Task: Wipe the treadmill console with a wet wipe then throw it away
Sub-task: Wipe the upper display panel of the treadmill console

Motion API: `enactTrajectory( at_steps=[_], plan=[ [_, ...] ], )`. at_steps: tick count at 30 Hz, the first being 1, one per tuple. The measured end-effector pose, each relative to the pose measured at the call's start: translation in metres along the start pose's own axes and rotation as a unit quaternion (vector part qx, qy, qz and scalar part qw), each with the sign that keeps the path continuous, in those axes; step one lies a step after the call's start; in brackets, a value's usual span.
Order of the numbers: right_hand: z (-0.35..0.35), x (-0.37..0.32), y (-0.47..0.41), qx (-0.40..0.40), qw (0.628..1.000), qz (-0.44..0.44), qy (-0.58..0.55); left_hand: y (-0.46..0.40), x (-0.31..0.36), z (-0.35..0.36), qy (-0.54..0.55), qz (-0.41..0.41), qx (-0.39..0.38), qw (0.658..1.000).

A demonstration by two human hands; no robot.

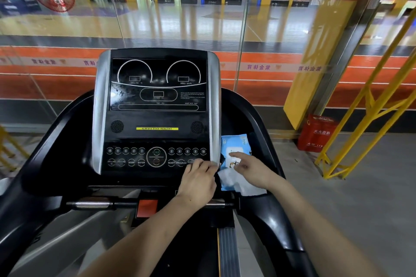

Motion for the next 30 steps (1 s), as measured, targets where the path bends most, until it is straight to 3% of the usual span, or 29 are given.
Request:
enactTrajectory(
  at_steps=[4, 17, 23, 30],
  plan=[
    [-0.002, -0.029, 0.009, 0.061, 0.992, -0.041, -0.100, 0.004, -0.017, -0.011, 0.042, -0.061, 0.038, 0.996],
    [0.037, -0.153, -0.044, 0.128, 0.957, -0.207, -0.159, -0.001, -0.116, -0.076, 0.074, -0.159, 0.080, 0.981],
    [0.059, -0.208, -0.083, 0.158, 0.942, -0.210, -0.210, -0.022, -0.184, -0.091, 0.070, -0.160, 0.094, 0.980],
    [0.071, -0.257, -0.146, 0.286, 0.903, -0.175, -0.269, -0.052, -0.260, -0.105, 0.067, -0.145, 0.128, 0.979]
  ],
)
Point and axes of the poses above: each hand's wrist, its own y-axis away from the middle knuckle, its own z-axis out of the palm, x = y × z, the point moved 1 cm from there along -y, towards the middle knuckle, and after that the axes turned 13 degrees about -y, right-handed, at the moved point
